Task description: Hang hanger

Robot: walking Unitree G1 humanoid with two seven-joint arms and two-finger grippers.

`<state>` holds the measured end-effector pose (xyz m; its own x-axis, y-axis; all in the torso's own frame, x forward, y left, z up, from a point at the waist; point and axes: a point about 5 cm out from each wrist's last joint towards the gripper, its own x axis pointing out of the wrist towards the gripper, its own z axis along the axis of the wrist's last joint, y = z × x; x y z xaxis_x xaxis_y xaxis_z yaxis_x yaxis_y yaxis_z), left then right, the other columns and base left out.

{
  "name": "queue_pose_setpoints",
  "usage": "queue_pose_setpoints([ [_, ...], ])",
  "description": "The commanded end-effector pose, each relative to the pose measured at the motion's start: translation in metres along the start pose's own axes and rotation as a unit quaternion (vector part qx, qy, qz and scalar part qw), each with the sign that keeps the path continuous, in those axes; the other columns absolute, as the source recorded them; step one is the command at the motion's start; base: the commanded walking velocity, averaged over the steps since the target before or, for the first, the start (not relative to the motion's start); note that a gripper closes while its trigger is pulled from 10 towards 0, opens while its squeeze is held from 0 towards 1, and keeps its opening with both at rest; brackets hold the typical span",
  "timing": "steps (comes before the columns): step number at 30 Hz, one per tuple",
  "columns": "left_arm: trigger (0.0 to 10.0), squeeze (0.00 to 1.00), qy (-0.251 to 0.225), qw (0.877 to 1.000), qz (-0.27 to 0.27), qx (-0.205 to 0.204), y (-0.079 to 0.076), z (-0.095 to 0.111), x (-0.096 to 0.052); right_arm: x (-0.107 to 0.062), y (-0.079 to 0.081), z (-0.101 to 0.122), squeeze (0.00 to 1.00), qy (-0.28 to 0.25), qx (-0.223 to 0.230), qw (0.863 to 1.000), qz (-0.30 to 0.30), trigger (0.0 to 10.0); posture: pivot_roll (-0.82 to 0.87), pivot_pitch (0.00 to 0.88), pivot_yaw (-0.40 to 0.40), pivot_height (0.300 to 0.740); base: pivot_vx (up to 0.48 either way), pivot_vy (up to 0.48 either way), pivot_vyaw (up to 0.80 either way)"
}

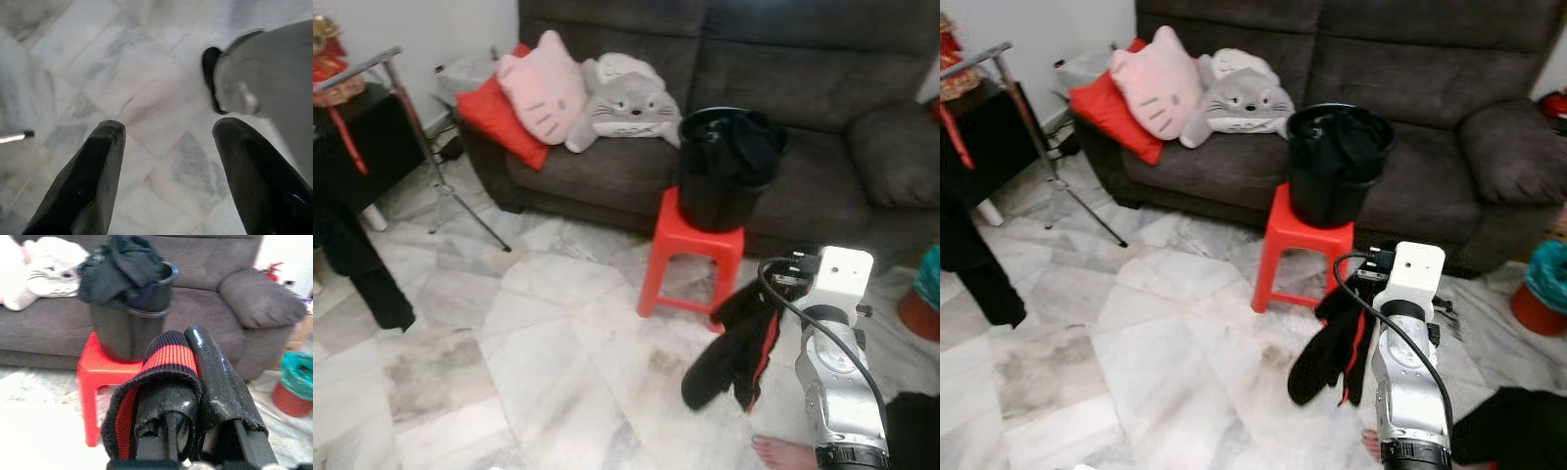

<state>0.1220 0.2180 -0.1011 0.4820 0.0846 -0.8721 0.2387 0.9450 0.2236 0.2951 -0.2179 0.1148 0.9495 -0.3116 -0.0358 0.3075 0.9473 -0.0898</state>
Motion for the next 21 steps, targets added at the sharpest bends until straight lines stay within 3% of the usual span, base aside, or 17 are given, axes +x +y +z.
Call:
queue_pose_setpoints([
  [1, 10.0, 0.00, 0.007, 1.000, 0.002, -0.006, 0.006, -0.005, -0.001, 0.004, 0.001, 0.009, 0.00, -0.020, 0.004, 1.000, 0.003, 10.0, -0.09, 0.000, -0.011, 0.740, 0.000, 0.000, 0.80],
  [4, 10.0, 0.00, 0.007, 1.000, 0.002, -0.006, 0.007, -0.005, -0.002, 0.004, 0.002, 0.008, 0.00, -0.020, 0.004, 1.000, 0.005, 10.0, -0.09, 0.000, -0.011, 0.740, 0.000, 0.000, 0.80],
  [10, 10.0, 0.00, 0.004, 1.000, -0.007, -0.001, -0.005, 0.000, 0.001, 0.004, 0.006, 0.007, 0.00, -0.018, 0.007, 1.000, 0.013, 10.0, -0.09, 0.000, -0.007, 0.740, 0.000, 0.000, 0.80],
  [21, 10.0, 0.00, 0.004, 1.000, -0.009, 0.001, -0.005, 0.002, 0.001, 0.004, 0.005, 0.004, 0.00, -0.017, 0.004, 1.000, 0.017, 10.0, -0.09, 0.000, -0.012, 0.740, 0.000, 0.000, 0.80],
])
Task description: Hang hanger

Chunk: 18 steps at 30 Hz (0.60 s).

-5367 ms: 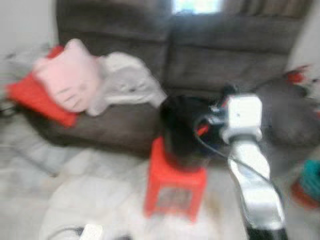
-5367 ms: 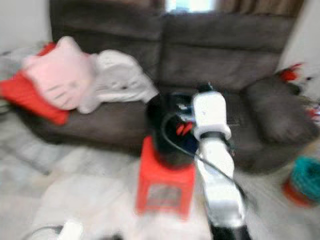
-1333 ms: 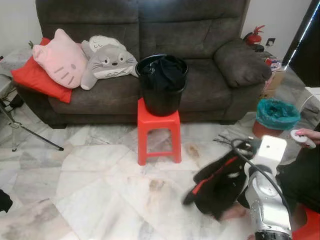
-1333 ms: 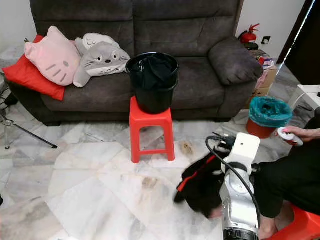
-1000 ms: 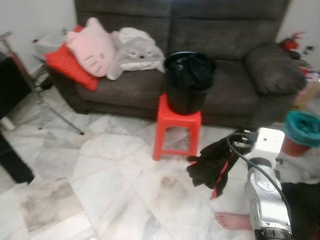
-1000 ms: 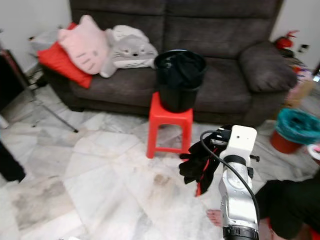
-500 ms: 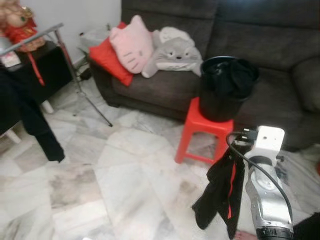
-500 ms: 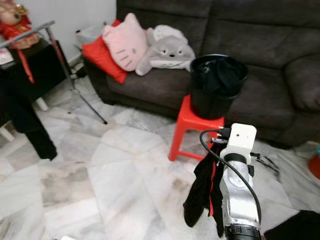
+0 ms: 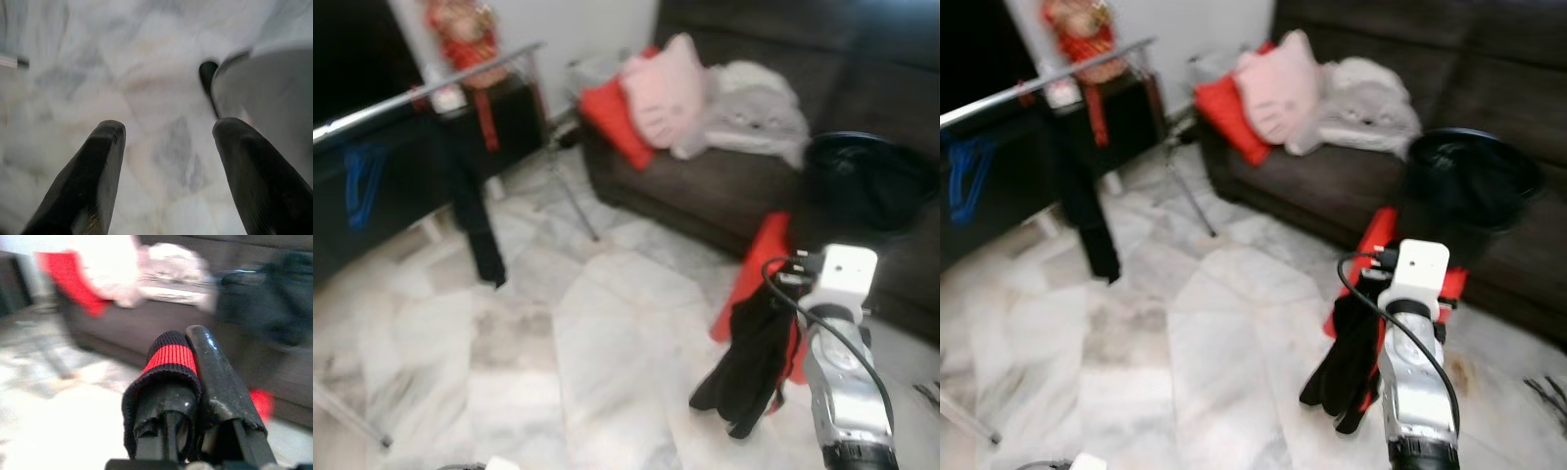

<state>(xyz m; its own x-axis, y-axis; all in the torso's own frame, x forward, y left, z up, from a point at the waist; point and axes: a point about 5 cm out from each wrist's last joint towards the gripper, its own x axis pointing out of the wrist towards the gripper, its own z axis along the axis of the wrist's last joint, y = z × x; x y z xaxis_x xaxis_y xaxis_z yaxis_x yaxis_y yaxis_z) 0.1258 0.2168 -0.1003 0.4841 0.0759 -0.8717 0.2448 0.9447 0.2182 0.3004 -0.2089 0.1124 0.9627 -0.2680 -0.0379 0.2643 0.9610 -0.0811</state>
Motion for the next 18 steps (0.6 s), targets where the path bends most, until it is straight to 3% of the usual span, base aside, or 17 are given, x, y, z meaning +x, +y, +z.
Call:
queue_pose_setpoints([
  [1, 10.0, 0.00, 0.006, 1.000, -0.007, 0.000, -0.008, -0.001, 0.000, 0.001, -0.006, 0.005, 0.00, -0.015, -0.001, 1.000, -0.006, 10.0, -0.09, 0.000, -0.012, 0.740, 0.000, 0.000, 0.80],
  [12, 10.0, 0.00, 0.012, 1.000, -0.006, -0.002, -0.003, -0.008, -0.002, 0.002, -0.007, -0.001, 0.00, -0.007, -0.003, 1.000, -0.008, 10.0, -0.09, 0.000, -0.014, 0.740, 0.000, 0.000, 0.80],
  [16, 10.0, 0.00, 0.010, 1.000, -0.007, -0.005, -0.005, -0.008, -0.002, 0.001, -0.009, -0.011, 0.00, 0.012, 0.001, 1.000, -0.013, 10.0, -0.09, 0.000, -0.015, 0.740, 0.000, 0.000, 0.66],
  [18, 10.0, 0.00, 0.006, 1.000, -0.004, -0.012, -0.004, -0.008, -0.002, 0.000, -0.012, -0.022, 0.00, 0.045, 0.017, 0.999, -0.019, 10.0, -0.09, 0.000, -0.017, 0.740, 0.000, 0.000, 0.00],
])
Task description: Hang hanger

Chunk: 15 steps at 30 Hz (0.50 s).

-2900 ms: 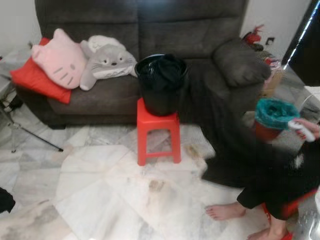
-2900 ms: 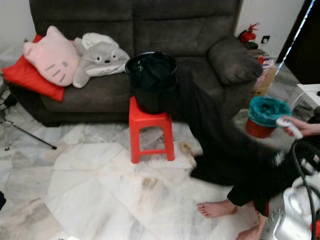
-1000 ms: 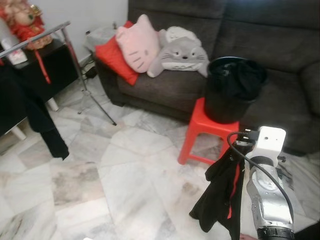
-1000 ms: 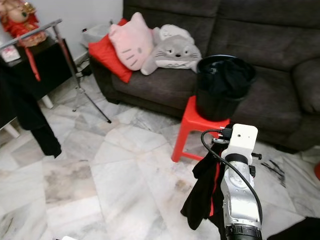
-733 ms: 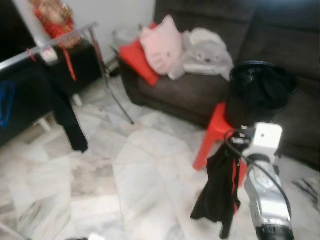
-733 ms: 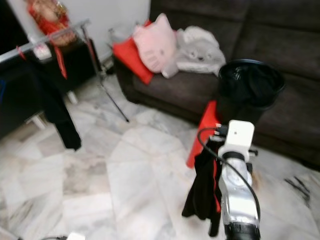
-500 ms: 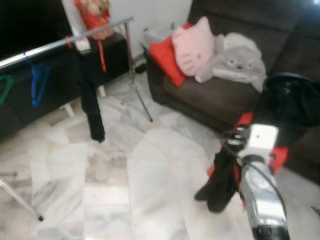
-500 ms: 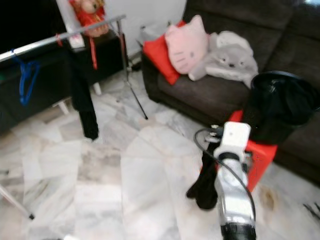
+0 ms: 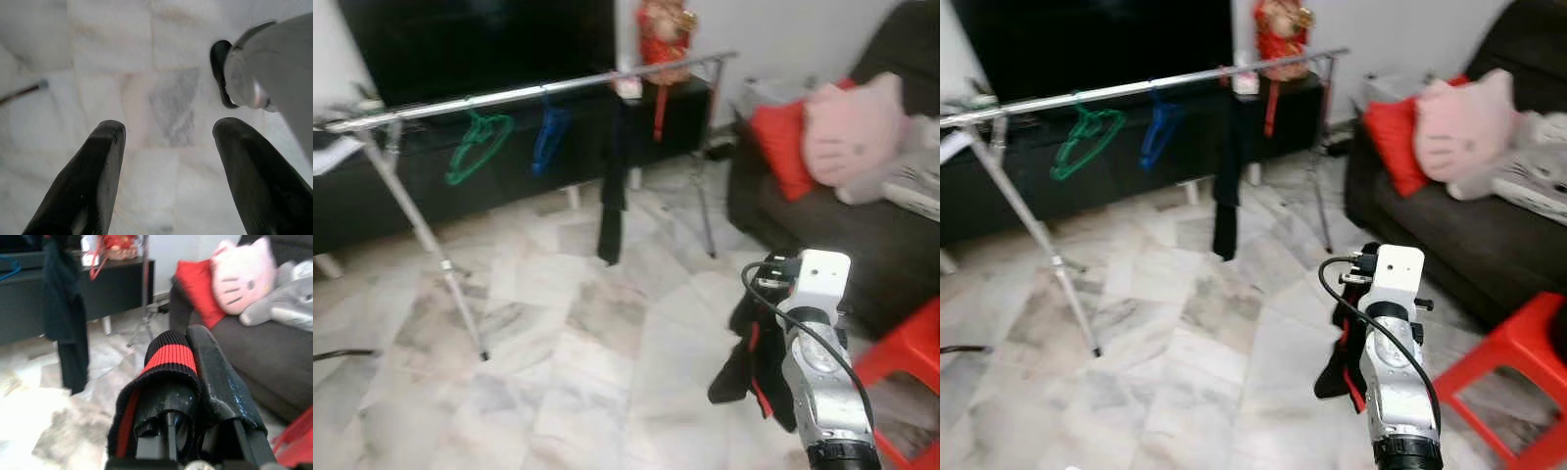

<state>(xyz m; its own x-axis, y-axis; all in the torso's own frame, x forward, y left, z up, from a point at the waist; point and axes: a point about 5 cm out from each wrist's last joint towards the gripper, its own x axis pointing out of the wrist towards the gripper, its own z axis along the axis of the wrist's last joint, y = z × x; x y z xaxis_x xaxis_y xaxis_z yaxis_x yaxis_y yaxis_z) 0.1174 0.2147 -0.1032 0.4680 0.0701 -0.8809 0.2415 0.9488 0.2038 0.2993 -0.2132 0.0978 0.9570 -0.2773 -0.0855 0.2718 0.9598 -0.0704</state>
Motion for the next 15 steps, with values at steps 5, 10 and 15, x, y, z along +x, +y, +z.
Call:
queue_pose_setpoints([
  [5, 10.0, 0.00, -0.020, 0.999, 0.014, -0.025, 0.007, 0.002, -0.001, -0.002, -0.006, -0.027, 0.00, 0.056, 0.014, 0.998, -0.006, 10.0, -0.09, 0.000, -0.025, 0.740, 0.000, 0.000, 0.00],
  [10, 10.0, 0.00, -0.048, 0.997, 0.037, -0.041, 0.014, 0.013, 0.000, -0.006, -0.003, -0.055, 0.00, 0.101, 0.015, 0.995, 0.013, 10.0, -0.09, 0.000, -0.026, 0.740, 0.000, 0.000, 0.00],
  [15, 10.0, 0.00, -0.102, 0.993, 0.051, -0.042, 0.011, 0.052, 0.006, -0.025, 0.002, -0.109, 0.00, 0.205, 0.015, 0.978, 0.034, 10.0, -0.08, 0.000, -0.033, 0.740, 0.000, 0.000, 0.00],
])
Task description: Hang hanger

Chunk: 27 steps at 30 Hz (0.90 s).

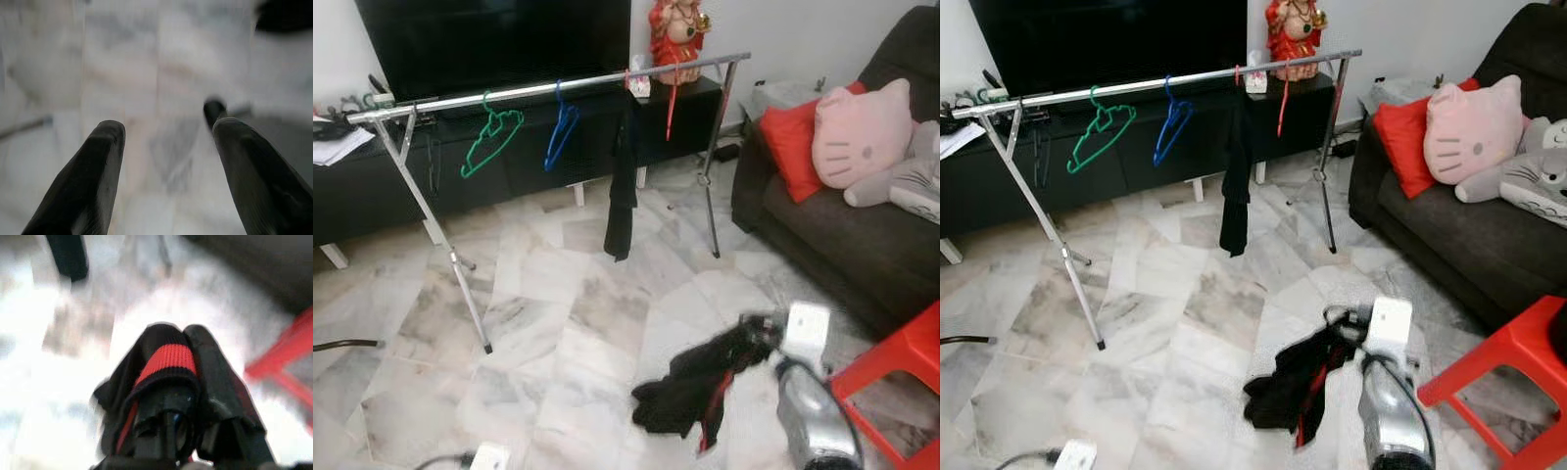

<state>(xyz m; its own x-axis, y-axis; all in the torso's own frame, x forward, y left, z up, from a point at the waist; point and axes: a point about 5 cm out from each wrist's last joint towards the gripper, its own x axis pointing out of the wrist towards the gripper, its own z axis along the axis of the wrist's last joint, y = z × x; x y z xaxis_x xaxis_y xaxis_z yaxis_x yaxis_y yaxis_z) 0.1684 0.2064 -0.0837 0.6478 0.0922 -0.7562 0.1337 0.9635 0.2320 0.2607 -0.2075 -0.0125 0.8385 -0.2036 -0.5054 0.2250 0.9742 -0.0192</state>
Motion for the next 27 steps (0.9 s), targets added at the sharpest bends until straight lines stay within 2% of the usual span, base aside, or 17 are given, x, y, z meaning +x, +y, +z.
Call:
queue_pose_setpoints([
  [1, 10.0, 0.00, -0.014, 1.000, 0.017, -0.009, 0.005, 0.004, 0.000, 0.001, -0.001, -0.007, 0.00, 0.010, -0.005, 1.000, 0.004, 10.0, -0.07, 0.000, -0.037, 0.740, 0.000, 0.000, 0.00],
  [2, 10.0, 0.00, -0.014, 1.000, 0.017, -0.009, 0.005, 0.004, 0.000, 0.001, -0.001, -0.007, 0.00, 0.010, -0.005, 1.000, 0.004, 10.0, -0.07, 0.000, -0.037, 0.740, 0.000, 0.000, 0.00],
  [4, 10.0, 0.00, -0.076, 0.996, 0.031, -0.020, 0.012, 0.024, 0.002, -0.004, -0.005, -0.031, 0.00, 0.052, -0.020, 0.998, 0.005, 10.0, -0.07, 0.000, -0.041, 0.740, 0.000, 0.000, 0.00],
  [5, 10.0, 0.00, -0.085, 0.996, 0.033, -0.021, 0.013, 0.027, 0.002, -0.005, -0.005, -0.033, 0.00, 0.056, -0.021, 0.998, 0.005, 10.0, -0.07, 0.000, -0.041, 0.740, 0.000, 0.000, 0.00],
  [6, 10.0, 0.00, -0.114, 0.992, 0.039, -0.025, 0.015, 0.038, 0.002, -0.006, -0.007, -0.038, 0.00, 0.064, -0.020, 0.998, 0.003, 10.0, -0.07, 0.000, -0.042, 0.740, 0.000, 0.000, 0.00],
  [7, 10.0, 0.00, -0.173, 0.983, 0.052, -0.030, 0.020, 0.060, 0.001, -0.009, -0.010, -0.047, 0.00, 0.075, -0.020, 0.997, -0.001, 10.0, -0.07, 0.000, -0.045, 0.740, 0.000, 0.000, 0.00],
  [8, 10.0, 0.00, -0.173, 0.983, 0.052, -0.030, 0.020, 0.060, 0.001, -0.009, -0.010, -0.047, 0.00, 0.075, -0.020, 0.997, -0.001, 10.0, -0.07, 0.000, -0.045, 0.740, 0.000, 0.000, 0.00],
  [10, 10.0, 0.00, -0.240, 0.968, 0.068, -0.032, 0.025, 0.087, -0.003, -0.012, -0.014, -0.055, 0.00, 0.086, -0.019, 0.996, -0.008, 10.0, -0.07, 0.000, -0.044, 0.740, 0.000, 0.000, 0.00],
  [11, 10.0, 0.00, -0.240, 0.968, 0.068, -0.032, 0.025, 0.087, -0.003, -0.012, -0.014, -0.055, 0.00, 0.086, -0.019, 0.996, -0.008, 10.0, -0.07, 0.000, -0.044, 0.740, 0.000, 0.000, 0.00],
  [12, 10.0, 0.00, -0.294, 0.952, 0.076, -0.028, 0.028, 0.112, -0.010, -0.013, -0.017, -0.057, 0.00, 0.088, -0.013, 0.996, -0.016, 10.0, -0.07, 0.000, -0.043, 0.740, 0.000, 0.000, 0.00],
  [14, 10.0, 0.00, -0.334, 0.939, 0.080, -0.031, 0.030, 0.131, -0.018, -0.013, -0.019, -0.057, 0.00, 0.083, -0.002, 0.996, -0.022, 10.0, -0.07, 0.000, -0.043, 0.740, 0.000, 0.000, 0.00],
  [17, 10.0, 0.00, -0.373, 0.923, 0.085, -0.039, 0.031, 0.154, -0.028, -0.011, -0.027, -0.048, 0.00, 0.049, 0.025, 0.998, -0.042, 10.0, -0.06, 0.000, -0.041, 0.740, 0.000, 0.000, 0.00],
  [18, 10.0, 0.00, -0.388, 0.917, 0.086, -0.042, 0.031, 0.161, -0.032, -0.008, -0.036, -0.035, 0.00, 0.012, 0.035, 0.997, -0.063, 10.0, -0.06, 0.000, -0.039, 0.740, 0.000, 0.000, 0.00],
  [19, 10.0, 0.00, -0.398, 0.912, 0.085, -0.043, 0.031, 0.166, -0.035, -0.006, -0.042, -0.023, 0.00, -0.021, 0.018, 0.996, -0.083, 10.0, -0.07, 0.000, -0.037, 0.740, 0.000, 0.000, 0.00],
  [22, 10.0, 0.00, -0.399, 0.912, 0.080, -0.042, 0.028, 0.166, -0.035, -0.004, -0.045, -0.006, 0.00, -0.071, -0.015, 0.993, -0.093, 10.0, -0.07, 0.000, -0.036, 0.740, 0.000, 0.000, 0.00],
  [27, 10.0, 0.00, -0.402, 0.911, 0.078, -0.042, 0.025, 0.167, -0.038, -0.007, -0.049, 0.027, 0.00, -0.171, -0.010, 0.980, -0.100, 10.0, -0.08, 0.000, -0.031, 0.740, 0.049, 0.000, 0.00],
])
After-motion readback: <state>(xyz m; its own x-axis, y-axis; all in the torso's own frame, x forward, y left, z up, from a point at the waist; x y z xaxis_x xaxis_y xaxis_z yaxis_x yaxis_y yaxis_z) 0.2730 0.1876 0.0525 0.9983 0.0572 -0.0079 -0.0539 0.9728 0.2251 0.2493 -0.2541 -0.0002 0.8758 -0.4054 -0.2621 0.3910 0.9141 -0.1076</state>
